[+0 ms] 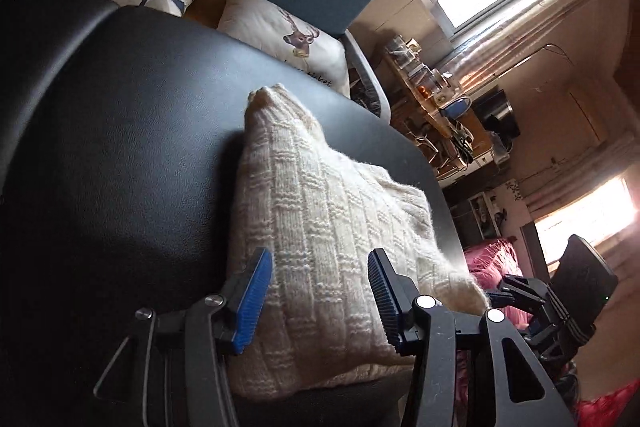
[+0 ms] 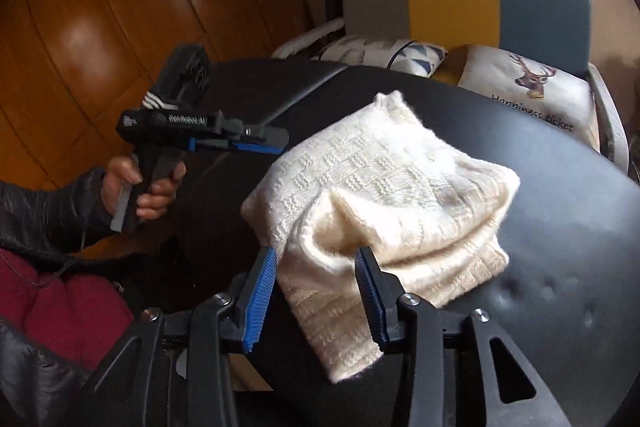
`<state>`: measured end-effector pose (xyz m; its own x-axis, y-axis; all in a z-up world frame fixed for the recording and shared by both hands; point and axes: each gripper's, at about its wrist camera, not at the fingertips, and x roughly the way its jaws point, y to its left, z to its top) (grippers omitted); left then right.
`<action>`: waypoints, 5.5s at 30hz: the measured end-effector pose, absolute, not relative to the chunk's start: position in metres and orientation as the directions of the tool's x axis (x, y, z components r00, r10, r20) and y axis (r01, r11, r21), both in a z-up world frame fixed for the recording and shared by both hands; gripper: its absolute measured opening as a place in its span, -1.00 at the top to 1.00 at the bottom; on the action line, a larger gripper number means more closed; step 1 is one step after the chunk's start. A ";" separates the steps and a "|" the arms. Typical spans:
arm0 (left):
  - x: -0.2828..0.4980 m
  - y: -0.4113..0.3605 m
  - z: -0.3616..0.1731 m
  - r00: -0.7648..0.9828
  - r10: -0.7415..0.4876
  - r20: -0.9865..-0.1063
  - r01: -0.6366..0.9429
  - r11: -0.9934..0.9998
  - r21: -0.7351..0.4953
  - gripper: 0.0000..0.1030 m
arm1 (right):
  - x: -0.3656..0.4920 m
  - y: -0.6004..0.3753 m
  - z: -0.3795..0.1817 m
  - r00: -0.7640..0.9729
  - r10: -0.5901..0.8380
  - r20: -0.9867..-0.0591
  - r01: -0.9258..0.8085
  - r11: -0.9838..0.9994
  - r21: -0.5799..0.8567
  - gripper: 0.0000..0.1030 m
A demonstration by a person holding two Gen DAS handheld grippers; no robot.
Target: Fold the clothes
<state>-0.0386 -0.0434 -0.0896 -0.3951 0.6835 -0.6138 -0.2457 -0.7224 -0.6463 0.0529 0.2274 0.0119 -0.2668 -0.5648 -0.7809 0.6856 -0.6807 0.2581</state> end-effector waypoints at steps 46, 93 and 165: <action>0.053 0.042 -0.104 -0.445 0.568 -0.692 -0.706 -0.698 -0.118 -0.11 | -0.005 0.327 -0.095 -0.533 -0.638 -0.555 -0.040 -0.637 0.770 0.24; 0.046 0.075 -0.103 -0.117 0.719 -0.685 -0.733 -0.528 -0.428 -0.23 | 0.033 0.256 -0.113 -0.430 -0.472 -0.769 0.413 -0.861 0.298 0.63; -0.071 0.044 -0.122 -0.269 0.603 -0.751 -0.511 -0.750 -0.420 -0.01 | -0.008 0.317 -0.166 -0.464 -0.728 -0.505 -0.060 -0.542 0.838 0.22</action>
<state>-0.0709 0.0440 -0.1218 -0.2685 0.6031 -0.7511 -0.5106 -0.7503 -0.4199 -0.0075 0.3173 -0.1661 -0.4636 -0.7283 -0.5046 -0.0599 -0.5425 0.8379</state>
